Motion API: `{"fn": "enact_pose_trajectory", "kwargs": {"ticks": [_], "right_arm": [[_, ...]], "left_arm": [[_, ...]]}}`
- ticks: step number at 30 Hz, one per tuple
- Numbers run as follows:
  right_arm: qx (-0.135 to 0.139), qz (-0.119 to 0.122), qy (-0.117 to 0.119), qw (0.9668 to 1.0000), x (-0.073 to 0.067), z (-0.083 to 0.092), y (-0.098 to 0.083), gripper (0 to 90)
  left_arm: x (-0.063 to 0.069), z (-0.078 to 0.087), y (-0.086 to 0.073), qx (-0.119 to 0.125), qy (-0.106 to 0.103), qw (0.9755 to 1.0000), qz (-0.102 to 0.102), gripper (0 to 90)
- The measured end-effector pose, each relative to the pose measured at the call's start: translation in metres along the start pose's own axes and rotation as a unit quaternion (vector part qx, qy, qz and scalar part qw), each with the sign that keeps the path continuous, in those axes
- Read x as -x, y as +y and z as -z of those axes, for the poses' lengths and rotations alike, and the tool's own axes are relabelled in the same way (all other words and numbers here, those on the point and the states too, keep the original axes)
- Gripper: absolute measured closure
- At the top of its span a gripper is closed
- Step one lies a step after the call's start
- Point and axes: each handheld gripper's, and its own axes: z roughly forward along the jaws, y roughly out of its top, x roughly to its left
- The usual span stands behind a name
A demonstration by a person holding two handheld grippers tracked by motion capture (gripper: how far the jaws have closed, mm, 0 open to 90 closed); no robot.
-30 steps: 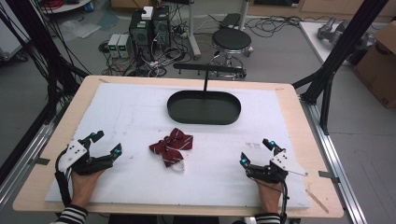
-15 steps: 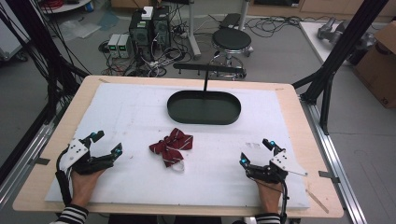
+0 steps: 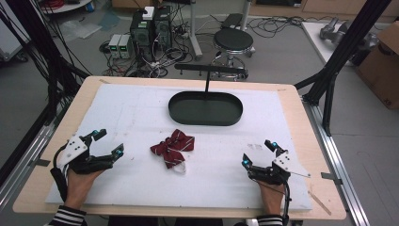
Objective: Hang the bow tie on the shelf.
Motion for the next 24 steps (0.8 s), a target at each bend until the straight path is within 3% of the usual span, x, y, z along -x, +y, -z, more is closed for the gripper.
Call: {"fn": "enact_pose_trajectory", "kwargs": {"ticks": [1,3,6,9,13,14,15,16,17,18,20,21,24], "right_arm": [[-0.001,-0.001,-0.001,1.0000,-0.001,0.000,0.000,1.8],[0.000,0.001,-0.002,1.0000,-0.001,0.000,0.000,1.8],[-0.001,0.000,-0.001,1.0000,-0.001,0.000,0.000,1.8],[-0.001,0.000,-0.002,1.0000,-0.001,0.000,0.000,1.8],[-0.001,-0.001,-0.001,1.0000,-0.001,0.000,0.000,1.8],[0.000,0.001,-0.002,1.0000,-0.001,0.000,0.000,1.8],[0.000,0.001,-0.002,1.0000,-0.001,0.000,0.000,1.8],[-0.002,-0.002,-0.001,1.0000,-0.001,0.000,0.000,1.8],[-0.001,0.000,-0.002,1.0000,-0.001,0.000,0.000,1.8],[-0.001,0.000,-0.002,1.0000,-0.001,0.000,0.000,1.8],[-0.002,-0.001,-0.001,1.0000,-0.001,0.000,0.000,1.8],[-0.002,-0.001,-0.001,1.0000,-0.001,0.000,0.000,1.8],[-0.002,-0.002,0.000,1.0000,-0.001,0.000,0.000,1.8]], "left_arm": [[0.003,-0.001,0.011,-0.008,-0.010,0.9999,-0.006,14.6],[0.008,-0.002,0.022,-0.016,-0.013,0.9998,0.001,14.5],[0.012,-0.002,0.031,-0.022,-0.022,0.9995,0.004,14.4],[0.023,-0.006,0.049,-0.034,-0.048,0.9979,-0.025,14.5],[0.030,-0.010,0.057,-0.043,-0.065,0.9963,-0.037,15.1],[0.035,-0.015,0.060,-0.052,-0.083,0.9941,-0.046,15.9],[0.035,-0.015,0.060,-0.052,-0.083,0.9941,-0.046,17.1],[0.038,-0.018,0.061,-0.059,-0.094,0.9924,-0.053,18.1],[0.045,-0.023,0.062,-0.072,-0.114,0.9888,-0.063,18.4],[0.045,-0.023,0.062,-0.072,-0.114,0.9888,-0.063,18.4],[0.057,-0.033,0.062,-0.085,-0.138,0.9841,-0.071,18.4],[0.057,-0.033,0.062,-0.085,-0.138,0.9841,-0.071,18.4],[0.067,-0.044,0.061,-0.096,-0.159,0.9797,-0.075,19.1]]}}
